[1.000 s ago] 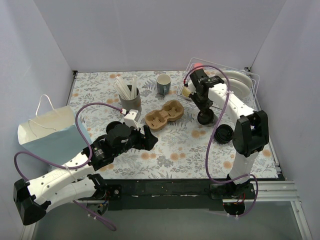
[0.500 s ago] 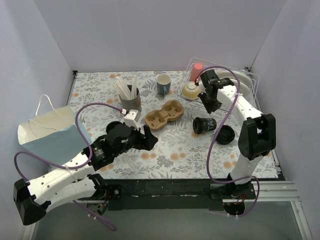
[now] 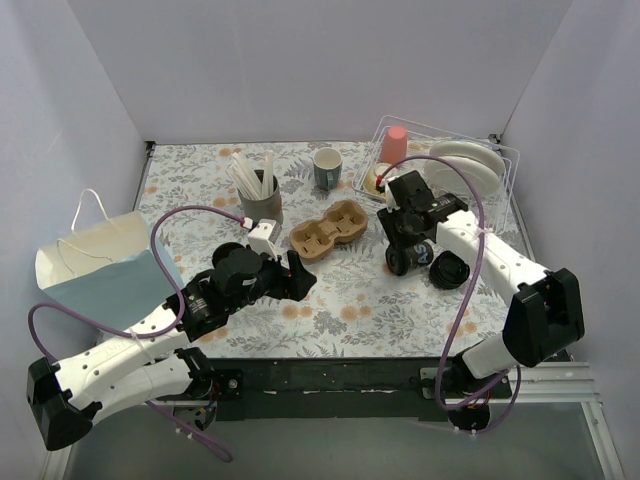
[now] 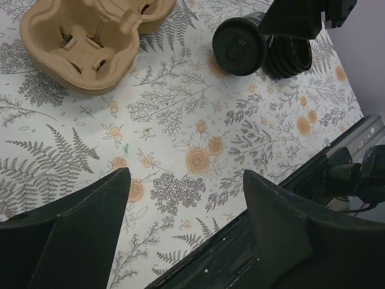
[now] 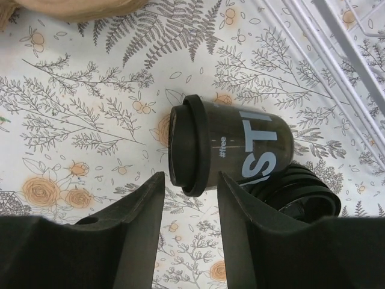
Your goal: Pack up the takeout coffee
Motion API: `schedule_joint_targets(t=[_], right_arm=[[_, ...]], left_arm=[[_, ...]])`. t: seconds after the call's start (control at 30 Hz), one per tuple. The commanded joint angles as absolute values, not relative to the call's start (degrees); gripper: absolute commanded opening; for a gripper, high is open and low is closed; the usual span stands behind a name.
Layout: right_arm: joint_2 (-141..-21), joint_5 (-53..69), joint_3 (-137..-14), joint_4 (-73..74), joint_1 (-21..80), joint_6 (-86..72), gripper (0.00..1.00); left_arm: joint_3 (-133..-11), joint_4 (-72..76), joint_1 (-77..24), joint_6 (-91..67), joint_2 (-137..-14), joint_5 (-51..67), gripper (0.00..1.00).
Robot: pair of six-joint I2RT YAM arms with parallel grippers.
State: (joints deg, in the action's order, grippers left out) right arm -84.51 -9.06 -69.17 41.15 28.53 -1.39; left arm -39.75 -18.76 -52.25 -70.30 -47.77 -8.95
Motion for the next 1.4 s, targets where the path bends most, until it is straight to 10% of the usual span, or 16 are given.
schedule_joint_targets(t=[0.0, 0.6, 1.37], right_arm=[[-83.58, -12.29, -66.45, 39.55, 30.49, -0.98, 0.49], [-92.37, -33.39, -70.13, 33.66, 41.92, 11.86, 0.43], [-98.00, -28.21, -74.45, 36.65, 44.03, 19.69, 0.44]], left_arm=[[-39.11, -17.66, -52.21, -69.96, -47.02, -8.53, 0.76], [-39.55, -18.81, -52.21, -69.87, -45.79, -9.23, 0.76], [-38.94, -18.98, -52.12, -70.14, -45.18, -9.40, 0.76]])
